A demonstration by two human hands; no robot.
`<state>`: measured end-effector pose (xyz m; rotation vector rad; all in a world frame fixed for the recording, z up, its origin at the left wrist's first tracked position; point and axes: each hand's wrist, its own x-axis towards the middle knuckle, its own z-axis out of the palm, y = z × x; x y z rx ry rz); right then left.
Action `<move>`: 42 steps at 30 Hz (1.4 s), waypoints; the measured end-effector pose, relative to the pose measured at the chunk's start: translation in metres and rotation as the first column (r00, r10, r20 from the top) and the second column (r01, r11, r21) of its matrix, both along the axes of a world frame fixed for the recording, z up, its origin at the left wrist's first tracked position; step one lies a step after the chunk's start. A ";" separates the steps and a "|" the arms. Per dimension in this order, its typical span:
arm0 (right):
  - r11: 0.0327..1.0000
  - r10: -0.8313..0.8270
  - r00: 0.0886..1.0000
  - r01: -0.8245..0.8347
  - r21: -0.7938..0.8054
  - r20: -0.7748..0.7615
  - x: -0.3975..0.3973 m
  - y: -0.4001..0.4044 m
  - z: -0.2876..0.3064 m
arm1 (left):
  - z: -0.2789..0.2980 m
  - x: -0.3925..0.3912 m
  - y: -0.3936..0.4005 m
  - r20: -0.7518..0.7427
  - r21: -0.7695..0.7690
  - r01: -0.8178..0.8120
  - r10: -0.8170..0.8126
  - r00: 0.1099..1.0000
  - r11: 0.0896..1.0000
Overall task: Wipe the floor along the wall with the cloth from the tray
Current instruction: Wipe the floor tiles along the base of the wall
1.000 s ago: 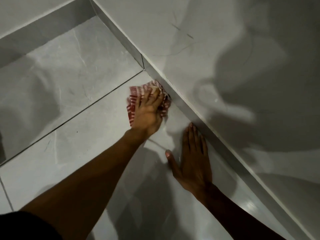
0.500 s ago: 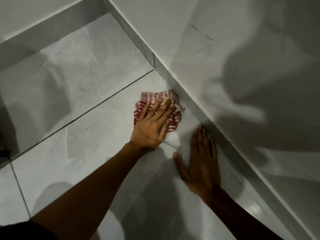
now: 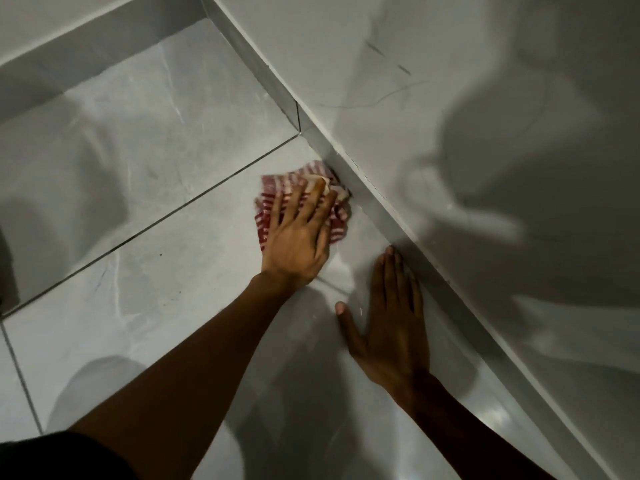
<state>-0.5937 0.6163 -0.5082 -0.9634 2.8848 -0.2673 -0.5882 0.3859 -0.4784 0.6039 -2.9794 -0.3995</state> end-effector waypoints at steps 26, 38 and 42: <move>1.000 -0.008 1.000 0.008 -0.001 -0.013 -0.002 0.001 -0.002 | 0.010 -0.018 -0.017 -0.039 0.156 0.052 -0.047 0.998 0.986; 1.000 0.002 1.000 -0.001 -0.029 0.015 0.000 0.001 0.003 | 0.010 -0.010 -0.010 -0.113 0.127 0.131 -0.116 0.987 0.983; 1.000 0.003 1.000 -0.003 0.003 0.012 0.000 -0.002 0.006 | 0.012 -0.019 0.032 -0.106 0.210 -0.083 0.107 0.989 0.974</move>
